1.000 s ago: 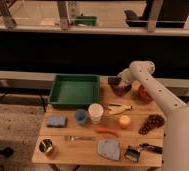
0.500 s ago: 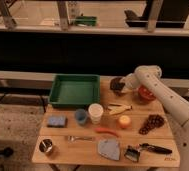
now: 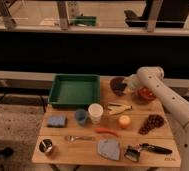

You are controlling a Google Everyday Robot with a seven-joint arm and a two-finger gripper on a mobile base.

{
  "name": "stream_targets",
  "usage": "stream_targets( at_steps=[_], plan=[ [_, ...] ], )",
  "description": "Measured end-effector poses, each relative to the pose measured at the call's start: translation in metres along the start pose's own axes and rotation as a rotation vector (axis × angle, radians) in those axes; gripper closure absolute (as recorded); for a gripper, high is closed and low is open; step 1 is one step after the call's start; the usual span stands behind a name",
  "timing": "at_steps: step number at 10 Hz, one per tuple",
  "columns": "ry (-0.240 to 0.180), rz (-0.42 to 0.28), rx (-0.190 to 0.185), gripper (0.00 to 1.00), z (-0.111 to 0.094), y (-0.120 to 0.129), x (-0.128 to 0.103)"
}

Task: Wipe purple bowl with eraser

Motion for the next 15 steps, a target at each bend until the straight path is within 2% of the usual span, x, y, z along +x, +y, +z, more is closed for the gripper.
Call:
stream_targets(
  at_steps=[2, 4, 10, 15],
  plan=[
    [-0.008, 0.004, 0.038, 1.0, 0.0, -0.006, 0.0],
    [-0.013, 0.007, 0.061, 1.0, 0.001, -0.012, 0.0],
    [-0.024, -0.029, 0.091, 0.98, 0.008, -0.028, -0.016],
    [-0.032, -0.03, 0.068, 0.49, 0.011, -0.025, -0.028]
  ],
)
